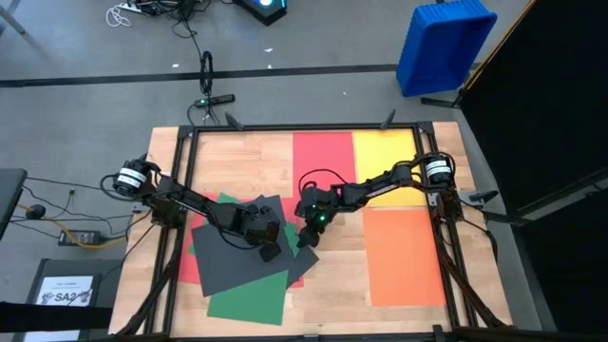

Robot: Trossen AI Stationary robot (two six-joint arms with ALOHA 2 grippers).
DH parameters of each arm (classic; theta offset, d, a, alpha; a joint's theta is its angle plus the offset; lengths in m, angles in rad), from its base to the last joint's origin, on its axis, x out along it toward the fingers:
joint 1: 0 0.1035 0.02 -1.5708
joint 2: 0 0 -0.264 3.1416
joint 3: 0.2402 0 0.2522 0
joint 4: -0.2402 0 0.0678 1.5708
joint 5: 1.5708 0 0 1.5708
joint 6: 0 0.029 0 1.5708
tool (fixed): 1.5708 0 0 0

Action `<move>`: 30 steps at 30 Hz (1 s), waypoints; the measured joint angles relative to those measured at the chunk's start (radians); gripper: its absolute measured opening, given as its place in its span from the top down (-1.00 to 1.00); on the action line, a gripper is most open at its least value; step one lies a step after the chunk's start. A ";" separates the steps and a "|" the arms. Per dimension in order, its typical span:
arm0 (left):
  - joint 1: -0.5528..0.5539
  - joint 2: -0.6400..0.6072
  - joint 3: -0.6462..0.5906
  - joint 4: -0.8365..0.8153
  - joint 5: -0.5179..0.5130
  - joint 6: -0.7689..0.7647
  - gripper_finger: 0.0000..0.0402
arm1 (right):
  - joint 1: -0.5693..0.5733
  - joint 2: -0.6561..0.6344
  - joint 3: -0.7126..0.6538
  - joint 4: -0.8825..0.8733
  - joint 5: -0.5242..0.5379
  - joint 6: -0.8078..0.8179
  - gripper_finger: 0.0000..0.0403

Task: Organize paper
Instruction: Move the pink colored paper to the top left of the table

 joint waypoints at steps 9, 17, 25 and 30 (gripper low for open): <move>0.000 0.000 0.000 -0.001 0.000 0.000 0.92 | -0.002 -0.040 0.000 -0.005 0.023 -0.425 -0.03; 0.000 0.000 0.001 -0.002 0.000 0.000 0.92 | 0.119 -0.077 0.001 -0.112 0.317 -1.047 0.03; 0.000 0.000 0.001 -0.001 0.000 0.000 0.92 | 0.196 -0.067 0.000 -0.129 0.624 -1.321 0.18; 0.000 0.000 0.001 -0.001 0.000 0.000 0.92 | 0.172 -0.067 0.000 -0.148 0.596 -1.351 0.29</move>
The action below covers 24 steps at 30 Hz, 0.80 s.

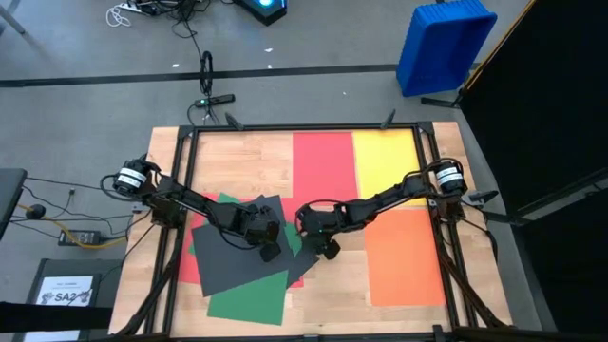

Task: Organize paper
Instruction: Move the pink colored paper to the top left of the table

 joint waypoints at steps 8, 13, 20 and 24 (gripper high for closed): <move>0.000 0.000 0.000 0.000 0.000 0.000 0.92 | 0.008 0.016 0.001 -0.001 -0.081 -0.032 0.36; 0.000 0.000 0.000 0.002 0.002 -0.003 0.92 | 0.013 0.016 0.001 0.002 -0.064 -0.064 0.32; 0.000 0.000 0.000 0.003 0.001 -0.003 0.92 | 0.011 0.016 0.001 0.000 -0.052 -0.110 0.37; 0.000 0.000 0.000 0.002 0.001 -0.004 0.92 | 0.011 0.016 0.001 0.002 -0.047 -0.118 0.42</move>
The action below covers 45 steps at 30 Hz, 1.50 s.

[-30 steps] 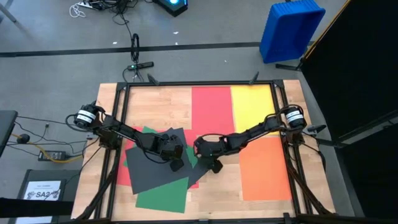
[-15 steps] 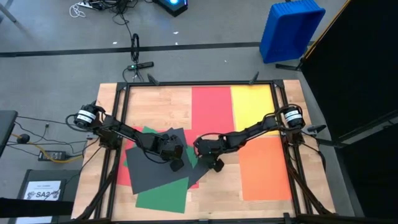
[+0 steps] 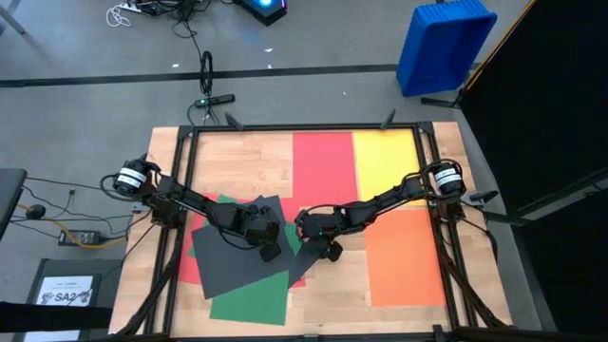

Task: Organize paper
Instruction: Move the pink colored paper to the top left of the table

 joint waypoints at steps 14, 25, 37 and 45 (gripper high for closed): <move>0.000 0.000 0.000 0.002 -0.002 0.000 0.92 | -0.005 0.001 -0.001 0.017 0.060 -0.027 0.48; 0.000 0.000 0.000 0.005 -0.002 0.000 0.92 | -0.005 0.001 -0.001 0.016 0.092 -0.069 0.51; 0.000 0.000 0.000 0.007 -0.002 0.000 0.92 | 0.008 0.001 -0.001 0.013 0.040 -0.103 0.58; 0.000 0.000 0.000 0.022 -0.002 0.000 0.92 | 0.006 0.001 -0.001 0.016 0.040 -0.103 0.75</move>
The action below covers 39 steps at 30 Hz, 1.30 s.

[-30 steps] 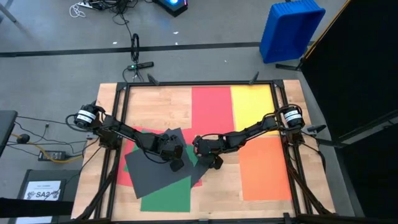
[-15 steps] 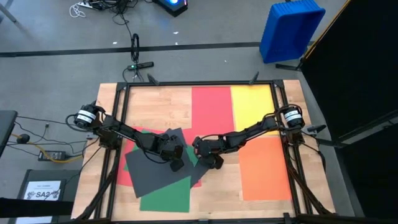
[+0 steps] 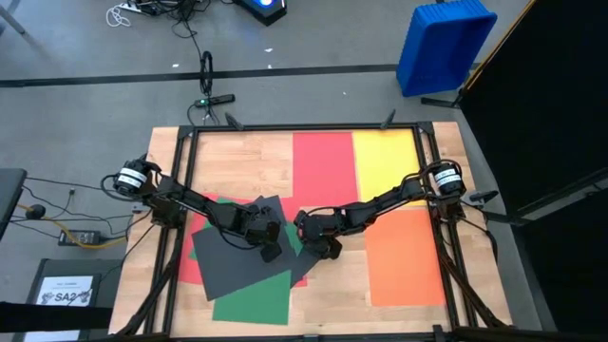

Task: Organize paper
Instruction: Move the pink colored paper to the top left of the table

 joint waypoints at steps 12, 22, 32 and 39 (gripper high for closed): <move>0.000 0.000 0.000 0.000 0.000 -0.003 0.92 | 0.000 0.000 0.000 -0.028 -0.011 0.001 0.77; 0.000 0.000 0.000 0.001 0.000 -0.003 0.92 | 0.000 0.000 0.001 -0.046 -0.024 -0.020 0.80; 0.000 0.000 0.000 0.000 0.002 0.001 0.92 | -0.005 -0.001 0.002 -0.067 0.004 -0.025 0.99; 0.000 0.000 0.017 -0.020 0.030 0.018 0.92 | 0.009 -0.001 0.000 -0.044 0.120 -0.007 1.00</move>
